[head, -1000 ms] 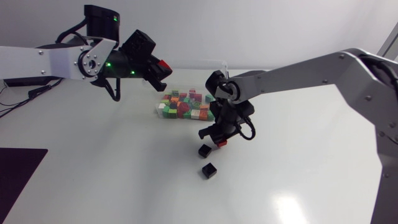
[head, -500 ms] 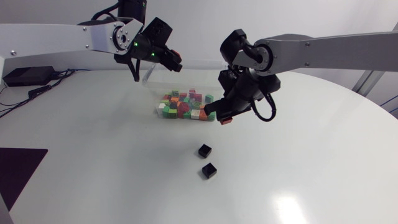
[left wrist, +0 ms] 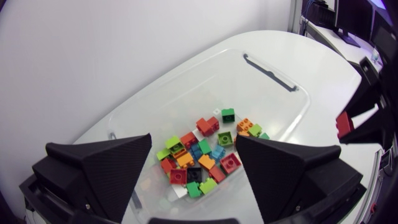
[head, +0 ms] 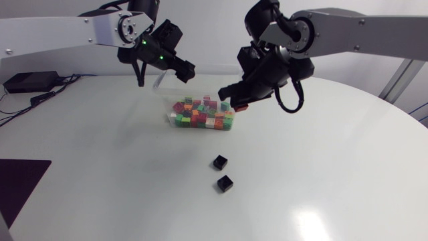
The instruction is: Place the duplo bricks in the container
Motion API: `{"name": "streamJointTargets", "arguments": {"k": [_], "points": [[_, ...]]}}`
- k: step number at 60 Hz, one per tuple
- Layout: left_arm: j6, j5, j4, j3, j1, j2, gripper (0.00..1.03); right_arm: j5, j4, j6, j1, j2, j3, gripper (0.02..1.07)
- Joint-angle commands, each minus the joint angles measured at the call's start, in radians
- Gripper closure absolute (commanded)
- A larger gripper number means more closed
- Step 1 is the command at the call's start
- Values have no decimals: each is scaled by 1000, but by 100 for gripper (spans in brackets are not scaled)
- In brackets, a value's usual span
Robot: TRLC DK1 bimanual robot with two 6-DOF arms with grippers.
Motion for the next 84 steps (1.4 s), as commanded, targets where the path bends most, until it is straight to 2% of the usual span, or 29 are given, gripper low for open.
{"name": "streamJointTargets", "arguments": {"k": [1,26,37,46,48,49,50,51,52,53,55,56,61,67,84], "points": [[16,-1,2,-100,-4,-132,4,-3,28,-12,-11,6,65,75],[236,62,14,-620,-2,-539,4,34,219,-21,34,190,238,75],[282,84,28,-752,-15,-606,4,53,308,-47,45,270,284,75],[302,84,40,-824,-65,-620,4,59,380,-66,43,339,335,74],[307,84,46,-838,-79,-618,4,68,384,-69,43,362,355,72],[309,84,55,-847,-90,-615,4,76,383,-75,43,378,373,67],[309,84,60,-853,-93,-612,4,79,381,-76,43,390,387,60],[310,84,71,-861,-102,-609,4,79,375,-76,42,405,404,48],[312,84,75,-865,-108,-606,4,79,369,-76,40,414,416,40],[312,84,86,-873,-117,-600,4,79,354,-76,39,431,441,27],[310,84,103,-881,-130,-585,4,79,323,-78,39,451,479,9],[309,84,106,-881,-133,-580,4,79,318,-78,37,459,487,6],[312,82,115,-882,-162,-529,4,80,312,-93,39,442,482,6],[305,68,163,-878,-196,-459,4,85,346,-96,31,348,393,6],[174,-56,190,-739,-295,-232,4,76,467,-116,-18,-96,-125,6]]}}
